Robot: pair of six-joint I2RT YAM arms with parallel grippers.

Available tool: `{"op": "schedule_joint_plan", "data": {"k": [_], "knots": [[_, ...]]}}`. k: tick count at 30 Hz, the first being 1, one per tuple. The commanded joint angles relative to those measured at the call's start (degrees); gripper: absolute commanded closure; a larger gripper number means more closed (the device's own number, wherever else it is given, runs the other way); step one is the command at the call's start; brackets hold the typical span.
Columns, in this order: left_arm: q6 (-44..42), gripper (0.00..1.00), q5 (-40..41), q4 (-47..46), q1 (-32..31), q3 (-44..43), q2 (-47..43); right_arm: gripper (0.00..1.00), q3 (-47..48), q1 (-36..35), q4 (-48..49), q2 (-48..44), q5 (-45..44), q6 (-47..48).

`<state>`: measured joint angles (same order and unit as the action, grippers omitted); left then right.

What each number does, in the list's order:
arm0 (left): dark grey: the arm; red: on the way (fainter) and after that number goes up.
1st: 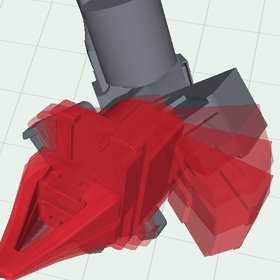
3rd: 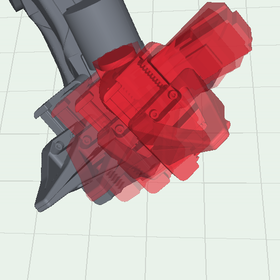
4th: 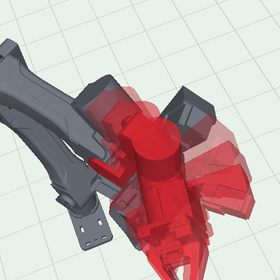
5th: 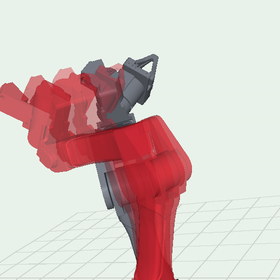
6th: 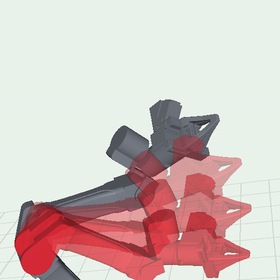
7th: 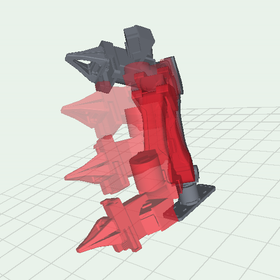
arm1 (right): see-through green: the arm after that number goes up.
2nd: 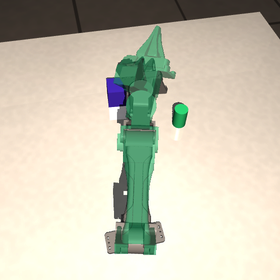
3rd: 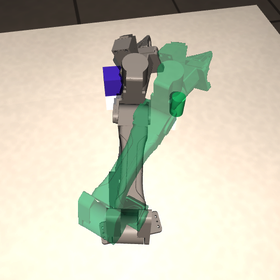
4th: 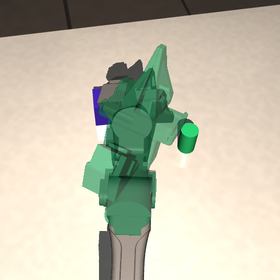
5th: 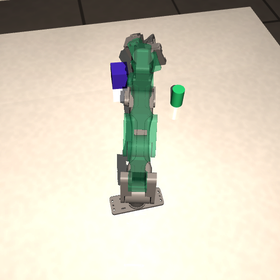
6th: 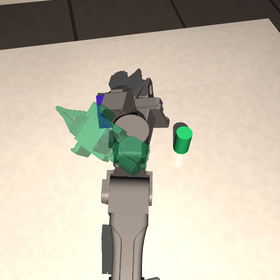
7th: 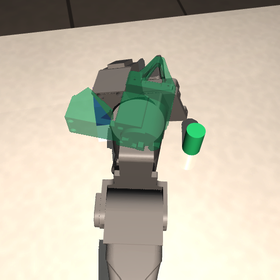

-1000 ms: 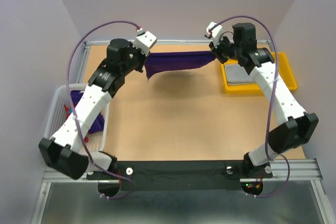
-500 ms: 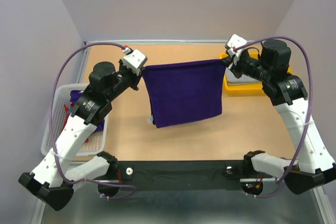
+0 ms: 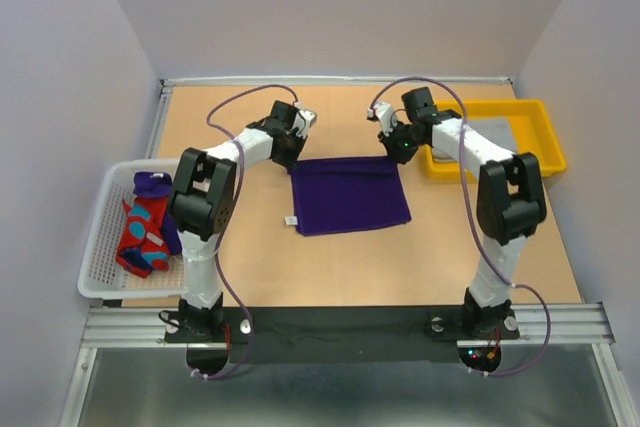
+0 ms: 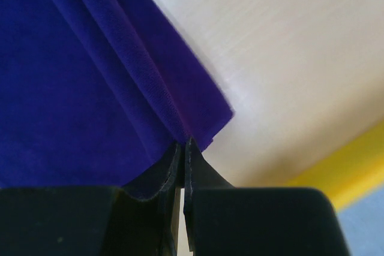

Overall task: Fold and stack the towels
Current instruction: Fold the towel

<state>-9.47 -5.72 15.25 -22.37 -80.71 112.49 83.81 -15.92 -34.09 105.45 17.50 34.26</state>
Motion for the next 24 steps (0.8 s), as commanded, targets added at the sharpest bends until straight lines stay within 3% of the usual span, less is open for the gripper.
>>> {"op": "schedule_joint_plan", "data": {"k": [1,10,24], "knots": [[0.42,1.0,4.13,0.4,1.8,-7.26,-0.17,1.0,6.8,0.89,3.94,5.1,-4.31,0.1],[-2.04,1.0,4.22,-2.15,2.77,-7.98,-0.59,0.99,9.71,0.98,8.24,8.99,-6.42,0.63],[4.72,1.0,2.21,-5.75,2.77,4.76,-11.84,0.99,-0.75,0.98,11.41,-0.94,-7.47,-0.68]]}}
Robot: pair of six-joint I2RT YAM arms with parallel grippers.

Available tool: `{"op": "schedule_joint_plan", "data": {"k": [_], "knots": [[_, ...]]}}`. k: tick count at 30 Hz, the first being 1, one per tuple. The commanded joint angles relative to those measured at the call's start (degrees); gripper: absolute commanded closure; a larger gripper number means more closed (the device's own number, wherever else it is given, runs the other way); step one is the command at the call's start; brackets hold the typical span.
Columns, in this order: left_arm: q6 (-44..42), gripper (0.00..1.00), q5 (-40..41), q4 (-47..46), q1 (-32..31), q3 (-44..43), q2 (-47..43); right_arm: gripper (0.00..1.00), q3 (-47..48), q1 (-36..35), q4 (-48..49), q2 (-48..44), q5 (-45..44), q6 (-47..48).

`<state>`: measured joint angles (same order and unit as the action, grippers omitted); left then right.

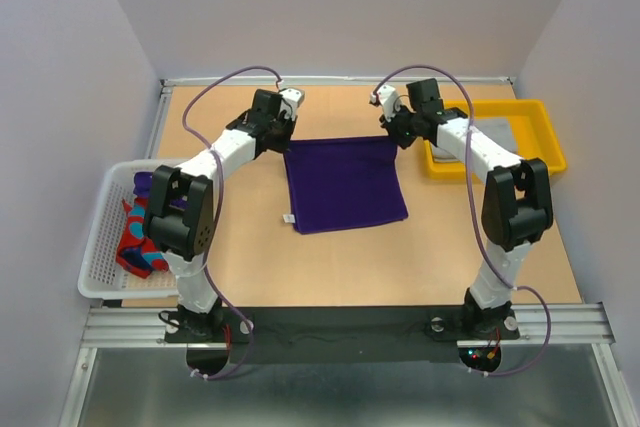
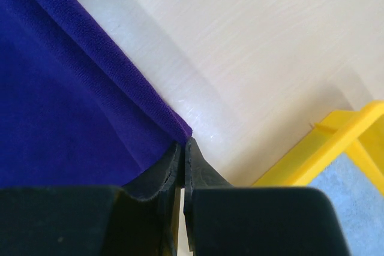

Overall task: Fold and stack the towels
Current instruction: Fold the towel

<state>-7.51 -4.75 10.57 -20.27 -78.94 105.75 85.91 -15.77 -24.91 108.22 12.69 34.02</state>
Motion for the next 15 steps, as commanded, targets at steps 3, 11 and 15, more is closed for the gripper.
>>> {"op": "schedule_joint_plan", "data": {"k": [3,11,15], "knots": [[4.6,1.0,-0.34,-1.25,0.41,6.07,-7.57,0.99,-5.83,0.83,2.67,-6.0,-3.02,-1.41],[11.81,1.0,-2.19,-1.52,-0.91,15.02,-14.77,0.99,-13.48,0.74,3.2,-12.33,-2.05,-5.18],[15.68,1.0,-3.85,-2.04,-1.61,19.77,-19.0,0.99,-17.35,0.74,3.02,-15.85,-1.97,-7.65]]}}
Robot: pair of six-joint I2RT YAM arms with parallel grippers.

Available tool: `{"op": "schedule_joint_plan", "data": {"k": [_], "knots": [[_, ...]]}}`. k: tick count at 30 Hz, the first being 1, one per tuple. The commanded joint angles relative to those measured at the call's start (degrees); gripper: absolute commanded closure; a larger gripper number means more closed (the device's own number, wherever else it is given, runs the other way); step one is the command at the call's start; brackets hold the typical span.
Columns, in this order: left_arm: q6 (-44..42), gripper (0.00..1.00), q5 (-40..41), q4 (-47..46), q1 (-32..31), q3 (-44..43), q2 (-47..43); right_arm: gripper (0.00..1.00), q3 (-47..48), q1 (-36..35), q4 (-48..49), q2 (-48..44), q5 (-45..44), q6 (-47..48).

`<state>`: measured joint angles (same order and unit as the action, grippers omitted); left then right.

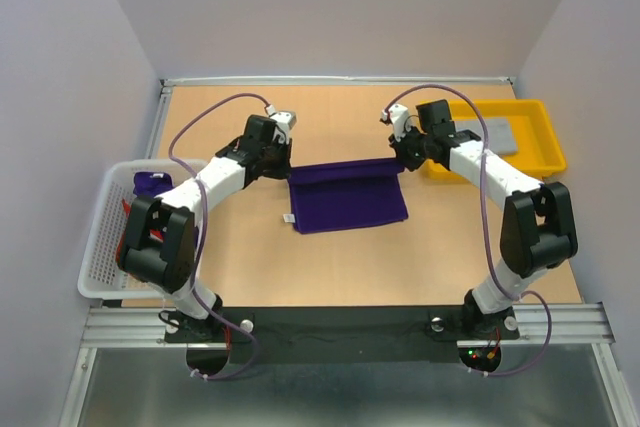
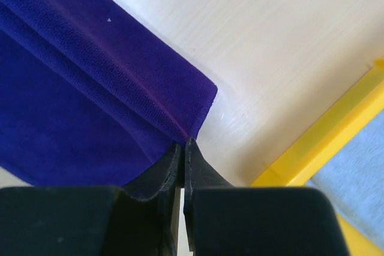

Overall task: Fold and stack the towels
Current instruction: Fold the towel

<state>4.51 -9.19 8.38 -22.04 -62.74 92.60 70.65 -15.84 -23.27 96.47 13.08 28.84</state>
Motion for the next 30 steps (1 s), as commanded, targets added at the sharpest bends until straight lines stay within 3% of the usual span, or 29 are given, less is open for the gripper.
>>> {"op": "schedule_joint_plan", "data": {"k": [1,11,30], "knots": [[5.05,1.0,0.14,0.23,-0.28,5.24,-7.07,0.99,-3.93,0.72,1.38,-5.48,-2.27,-3.08],[11.48,1.0,-1.45,-3.02,-2.56,13.69,-7.7,0.98,-12.81,0.81,1.29,-10.77,1.6,-8.88],[14.12,1.0,1.81,-1.35,-5.47,15.45,-10.33,0.99,-14.49,0.81,-0.9,-13.14,2.91,-13.19]]}}
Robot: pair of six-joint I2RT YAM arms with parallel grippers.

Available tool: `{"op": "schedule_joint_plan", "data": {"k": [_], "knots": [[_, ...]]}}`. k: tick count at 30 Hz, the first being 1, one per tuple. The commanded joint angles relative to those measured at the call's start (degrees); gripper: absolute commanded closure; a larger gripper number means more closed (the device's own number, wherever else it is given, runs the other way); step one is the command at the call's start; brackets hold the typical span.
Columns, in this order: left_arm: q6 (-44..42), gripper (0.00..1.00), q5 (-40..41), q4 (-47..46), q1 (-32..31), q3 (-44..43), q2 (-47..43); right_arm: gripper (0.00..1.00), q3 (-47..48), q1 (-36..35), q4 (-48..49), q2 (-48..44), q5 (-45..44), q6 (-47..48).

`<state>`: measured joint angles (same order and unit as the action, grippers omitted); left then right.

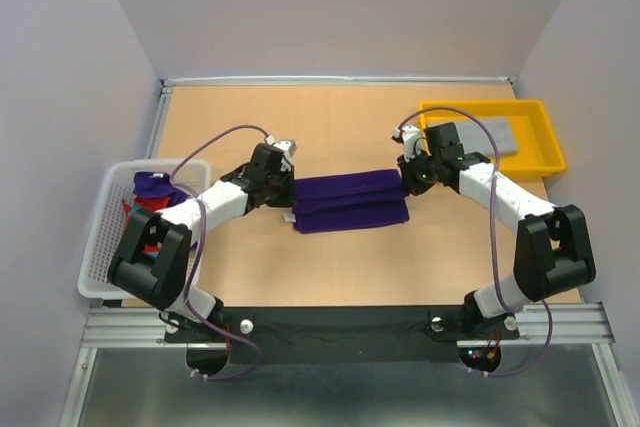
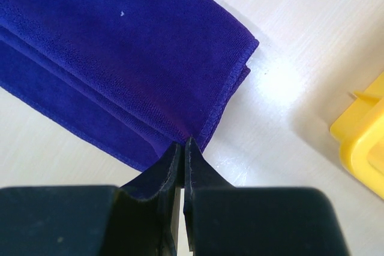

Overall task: Fold and stack the towels
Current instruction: Fold the towel

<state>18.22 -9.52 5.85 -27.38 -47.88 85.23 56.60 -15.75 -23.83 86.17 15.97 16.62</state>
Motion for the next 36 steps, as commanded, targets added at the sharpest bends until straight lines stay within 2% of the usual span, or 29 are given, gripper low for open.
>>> {"op": "schedule_joint_plan", "data": {"k": [1,13,15,16,18,19,20,21,22,23,24,27,31,35,36], "knots": [[0.42,1.0,2.31,1.18,-0.13,0.59,-2.88,0.99,-0.61,0.72,-0.42,-2.85,0.2,-1.15],[2.7,1.0,2.66,0.75,-3.38,3.58,-1.65,0.98,-2.63,0.37,-2.62,-1.09,1.35,-3.0],[2.79,1.0,2.75,0.83,-3.65,3.84,-1.91,0.96,-2.55,0.19,-3.23,-1.27,1.96,-3.7],[3.14,0.99,2.84,1.01,-3.82,3.84,-2.08,0.91,-2.46,0.1,-3.84,-1.44,2.57,-3.88],[3.14,0.91,2.66,1.53,-4.0,3.93,-3.22,0.83,-2.02,-0.07,-4.64,-2.06,3.36,-5.27],[2.97,0.8,2.4,1.88,-4.18,3.93,-4.19,0.71,-1.84,-0.07,-5.95,-2.76,4.94,-5.81],[2.96,0.69,2.4,2.58,-4.26,3.93,-4.8,0.65,-1.15,-0.25,-6.48,-3.11,5.47,-7.03],[2.96,0.69,2.31,2.94,-4.35,4.11,-5.68,0.61,-0.7,-0.25,-7.18,-3.46,5.83,-7.39],[3.14,0.57,2.14,3.38,-4.35,4.2,-6.65,0.53,-0.18,-0.25,-8.93,-3.99,6.44,-7.65],[3.4,0.51,2.14,3.9,-4.7,4.46,-9.09,0.51,0.18,-0.34,-9.73,-5.12,6.71,-8.01],[3.66,0.41,1.79,4.52,-4.88,4.63,-10.68,0.48,1.05,-0.34,-10.35,-5.74,7.06,-8.79],[5.07,0.29,1.96,6.37,-5.14,5.16,-17.71,0.46,1.76,-0.34,-11.41,-8.73,9.07,-10.38],[8.31,0.27,4.41,6.46,-5.14,5.6,-24.58,0.46,3.69,-0.34,-11.06,-9.01,9.52,-13.36],[13.15,0.26,6.36,4.1,-5.14,5.34,-23.89,0.46,1.94,-0.34,-5.18,-8.91,8.02,-20.21],[13.86,0.31,5.31,1.04,-5.23,5.77,-23.45,0.46,1.15,-0.42,-3.34,-8.92,8.64,-23.18]]}}
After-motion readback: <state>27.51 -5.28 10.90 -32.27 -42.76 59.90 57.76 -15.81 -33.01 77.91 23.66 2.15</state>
